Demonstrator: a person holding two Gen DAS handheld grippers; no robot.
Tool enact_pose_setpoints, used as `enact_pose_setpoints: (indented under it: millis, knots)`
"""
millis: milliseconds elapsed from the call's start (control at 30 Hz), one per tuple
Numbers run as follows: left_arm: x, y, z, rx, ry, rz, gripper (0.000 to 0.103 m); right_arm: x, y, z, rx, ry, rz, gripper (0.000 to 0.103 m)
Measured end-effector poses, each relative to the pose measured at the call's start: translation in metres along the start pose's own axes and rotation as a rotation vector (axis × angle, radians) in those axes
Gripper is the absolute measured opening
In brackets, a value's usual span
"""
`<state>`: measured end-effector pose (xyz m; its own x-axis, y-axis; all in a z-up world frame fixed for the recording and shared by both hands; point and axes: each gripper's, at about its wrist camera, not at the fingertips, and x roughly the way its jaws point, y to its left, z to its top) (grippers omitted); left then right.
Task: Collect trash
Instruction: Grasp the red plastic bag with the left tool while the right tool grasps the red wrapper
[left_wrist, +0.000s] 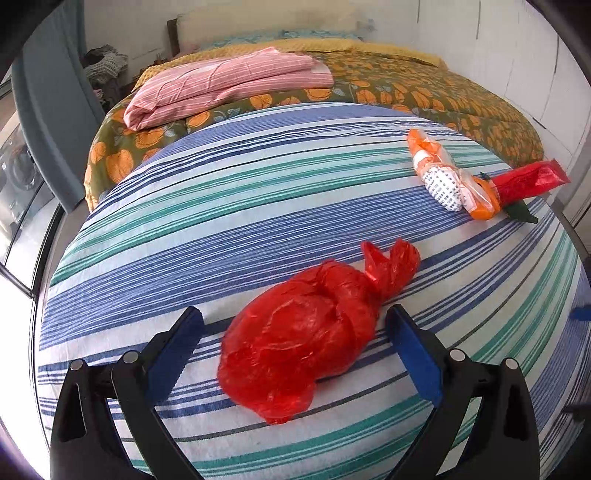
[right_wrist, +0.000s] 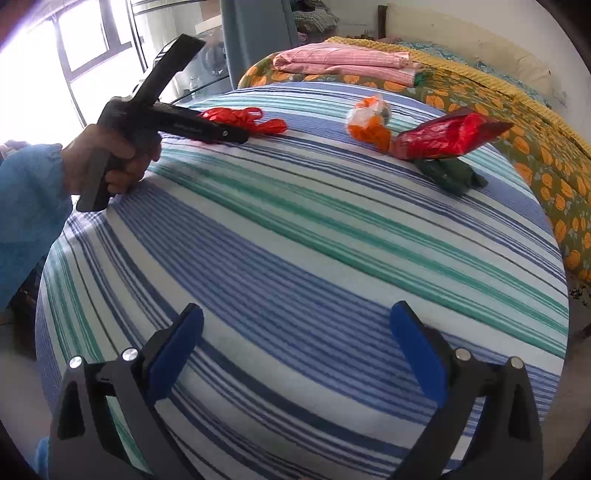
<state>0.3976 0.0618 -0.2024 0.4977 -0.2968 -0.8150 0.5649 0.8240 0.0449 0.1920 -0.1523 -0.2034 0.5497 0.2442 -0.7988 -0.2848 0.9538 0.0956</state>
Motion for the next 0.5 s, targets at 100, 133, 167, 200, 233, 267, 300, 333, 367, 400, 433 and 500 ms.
enact_pose_setpoints:
  millis: [100, 133, 167, 200, 233, 267, 300, 333, 367, 400, 433, 500]
  knots:
    - [-0.004, -0.013, -0.003, 0.063, -0.012, -0.035, 0.098, -0.011, -0.046, 0.025, 0.071, -0.051, -0.048, 0.098]
    - [-0.006, -0.017, -0.004, 0.074, -0.016, -0.045, 0.096, -0.014, -0.060, 0.035, 0.088, -0.058, -0.070, 0.098]
    - [-0.006, -0.019, -0.005, 0.078, -0.017, -0.053, 0.092, -0.019, -0.075, 0.049, 0.111, -0.079, -0.081, 0.098]
    - [-0.007, -0.021, -0.005, 0.077, -0.015, -0.067, 0.089, -0.022, -0.087, 0.060, 0.127, -0.098, -0.081, 0.097]
    - [-0.007, -0.022, -0.005, 0.073, -0.014, -0.080, 0.084, -0.024, -0.100, 0.074, 0.142, -0.111, -0.080, 0.097]
    - [-0.008, -0.024, -0.005, 0.070, -0.019, -0.087, 0.081, -0.024, -0.110, 0.086, 0.154, -0.112, -0.082, 0.097]
    - [-0.008, -0.027, -0.005, 0.069, -0.022, -0.091, 0.079, -0.023, -0.119, 0.097, 0.168, -0.116, -0.085, 0.097]
    - [-0.009, -0.029, -0.005, 0.068, -0.025, -0.097, 0.076, -0.020, -0.127, 0.108, 0.174, -0.117, -0.071, 0.097]
    - [-0.010, -0.031, -0.004, 0.068, -0.026, -0.102, 0.074, -0.015, -0.131, 0.116, 0.169, -0.107, -0.057, 0.096]
    - [-0.010, -0.034, -0.004, 0.070, -0.026, -0.103, 0.074, -0.008, -0.133, 0.125, 0.149, -0.083, -0.039, 0.093]
    - [-0.010, -0.037, -0.003, 0.073, -0.026, -0.097, 0.074, -0.005, -0.133, 0.127, 0.131, -0.068, -0.022, 0.085]
    - [-0.010, -0.041, -0.004, 0.073, -0.025, -0.083, 0.074, 0.002, -0.128, 0.132, 0.090, -0.045, -0.006, 0.056]
